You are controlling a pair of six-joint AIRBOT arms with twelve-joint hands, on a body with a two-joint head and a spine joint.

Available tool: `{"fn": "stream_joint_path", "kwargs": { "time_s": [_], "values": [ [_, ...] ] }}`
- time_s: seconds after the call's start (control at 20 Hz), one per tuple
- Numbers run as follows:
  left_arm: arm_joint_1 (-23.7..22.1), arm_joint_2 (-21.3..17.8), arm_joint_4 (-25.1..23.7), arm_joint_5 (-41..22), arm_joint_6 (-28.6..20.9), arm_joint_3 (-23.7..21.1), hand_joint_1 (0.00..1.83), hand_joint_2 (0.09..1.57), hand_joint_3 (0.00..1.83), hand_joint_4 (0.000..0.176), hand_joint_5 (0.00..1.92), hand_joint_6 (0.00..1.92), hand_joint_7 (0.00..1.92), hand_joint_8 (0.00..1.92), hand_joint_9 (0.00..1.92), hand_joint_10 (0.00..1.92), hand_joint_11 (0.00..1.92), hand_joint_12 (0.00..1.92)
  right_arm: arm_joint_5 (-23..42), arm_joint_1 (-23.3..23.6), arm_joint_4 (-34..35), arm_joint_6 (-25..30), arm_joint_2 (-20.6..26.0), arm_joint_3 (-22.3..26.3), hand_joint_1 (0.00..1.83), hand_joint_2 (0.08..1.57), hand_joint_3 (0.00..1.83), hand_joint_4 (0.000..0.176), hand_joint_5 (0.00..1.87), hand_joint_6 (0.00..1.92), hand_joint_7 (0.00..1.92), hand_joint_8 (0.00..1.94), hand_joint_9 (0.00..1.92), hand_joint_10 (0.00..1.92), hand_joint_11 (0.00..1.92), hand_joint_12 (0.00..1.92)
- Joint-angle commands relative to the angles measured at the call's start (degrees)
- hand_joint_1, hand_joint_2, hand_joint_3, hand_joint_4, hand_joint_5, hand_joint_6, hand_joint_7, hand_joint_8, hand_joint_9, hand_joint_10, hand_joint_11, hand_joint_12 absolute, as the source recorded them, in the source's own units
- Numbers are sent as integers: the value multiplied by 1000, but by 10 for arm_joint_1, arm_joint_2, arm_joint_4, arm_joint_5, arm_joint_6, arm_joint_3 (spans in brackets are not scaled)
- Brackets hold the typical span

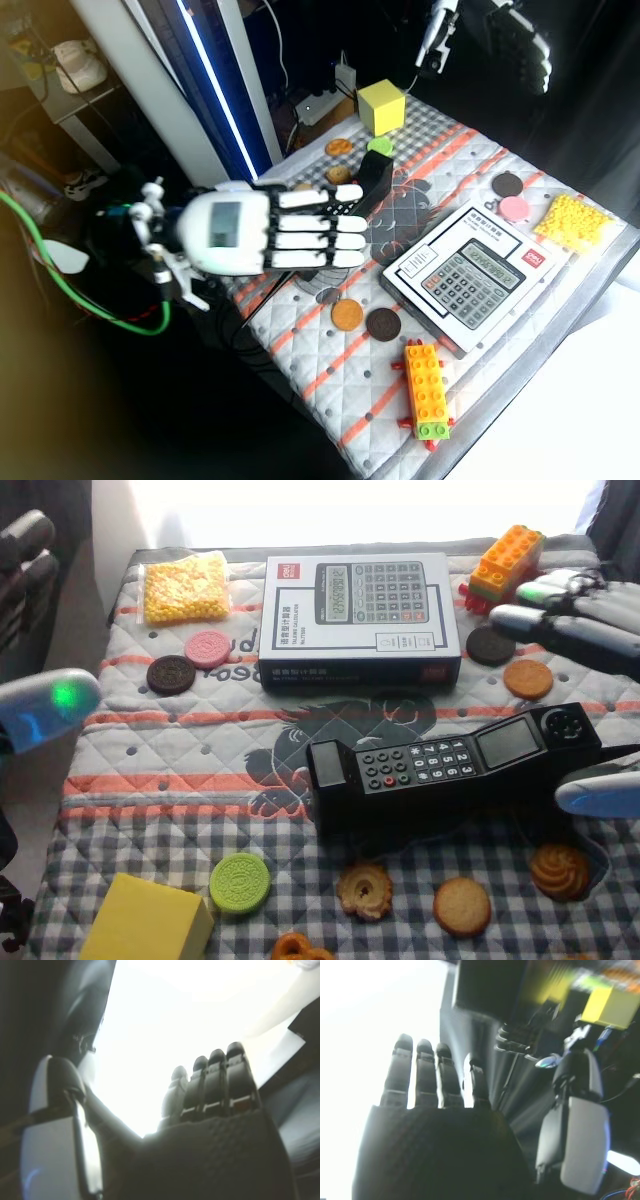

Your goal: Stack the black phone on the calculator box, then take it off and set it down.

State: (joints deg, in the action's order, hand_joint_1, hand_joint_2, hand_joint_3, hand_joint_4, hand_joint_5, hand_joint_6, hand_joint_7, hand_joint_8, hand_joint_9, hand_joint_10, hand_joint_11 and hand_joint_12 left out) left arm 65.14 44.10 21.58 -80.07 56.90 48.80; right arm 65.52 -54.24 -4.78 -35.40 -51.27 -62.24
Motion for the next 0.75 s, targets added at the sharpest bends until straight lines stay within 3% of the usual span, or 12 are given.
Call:
{"fn": "stream_joint_path", "kwargs": {
  "time_s": [0.0, 0.05, 0.1, 0.15, 0.2, 0.25, 0.3, 0.35, 0.4, 0.5, 0.6, 0.7],
  "values": [
    [-1, -3, -18, -106, -23, 0, 641, 933, 8, 137, 0, 0, 109, 16, 87, 24, 51, 23, 133, -10, 36, -5, 9, 9, 389, 950, 0, 170, 0, 0, 0, 0, 0, 0, 0, 0],
    [1, -2, -24, -119, -36, 0, 614, 947, 4, 132, 0, 0, 136, 3, 113, 10, 61, 51, 160, -26, 51, -8, 11, 15, 393, 946, 0, 175, 0, 0, 0, 0, 0, 0, 0, 0],
    [2, -2, -29, -130, -46, 0, 596, 906, 20, 132, 0, 0, 176, 5, 153, 8, 11, 285, 185, -39, 65, -8, 12, 20, 431, 972, 6, 169, 0, 0, 0, 0, 0, 0, 0, 0],
    [4, 1, -36, -144, -59, 0, 569, 908, 17, 158, 0, 0, 180, 2, 173, 7, 1, 411, 218, -60, 84, -8, 13, 26, 479, 979, 7, 175, 0, 0, 0, 0, 3, 1, 0, 0],
    [4, 2, -39, -152, -65, 0, 538, 933, 16, 153, 0, 0, 169, 0, 149, 1, 0, 395, 240, -73, 97, -8, 13, 29, 534, 1004, 14, 168, 0, 0, 0, 0, 0, 0, 0, 0],
    [4, 4, -41, -163, -72, 0, 417, 978, 16, 129, 0, 0, 133, 0, 116, 0, 0, 350, 263, -88, 108, -8, 12, 34, 548, 1017, 17, 151, 0, 0, 0, 0, 0, 0, 0, 0],
    [4, 3, -44, -171, -75, 2, 299, 1030, 24, 102, 0, 0, 104, 2, 93, 0, 0, 348, 280, -92, 111, -8, 13, 37, 677, 996, 2, 158, 29, 10, 0, 0, 24, 7, 27, 11],
    [4, 3, -45, -176, -78, 5, 299, 1030, 24, 102, 0, 0, 104, 2, 93, 0, 0, 348, 289, -92, 111, -8, 13, 37, 677, 996, 2, 158, 29, 10, 0, 0, 24, 7, 27, 11],
    [1, 2, -45, -184, -85, 10, 231, 1135, 31, 81, 26, 3, 105, 1, 84, 0, 0, 219, 303, -92, 112, -8, 15, 37, 707, 979, 0, 167, 108, 12, 75, 6, 91, 10, 82, 24],
    [-17, 4, -52, -191, -108, 24, 220, 1216, 14, 0, 97, 9, 160, 7, 112, 6, 0, 40, 350, -92, 114, -8, 18, 39, 663, 1057, 9, 158, 169, 7, 119, 4, 132, 6, 107, 21],
    [-42, 13, -69, -191, -123, 34, 274, 1220, 9, 0, 123, 12, 205, 17, 147, 15, 34, 41, 355, -78, 120, -19, 23, 49, 574, 1120, 20, 175, 70, 2, 6, 0, 4, 0, 3, 0],
    [-64, 28, -79, -191, -132, 48, 12, 1250, 6, 0, 230, 16, 181, 2, 128, 2, 33, 44, 355, -66, 111, -31, 23, 51, 194, 1052, 0, 176, 2, 0, 0, 0, 0, 0, 0, 0]
  ]
}}
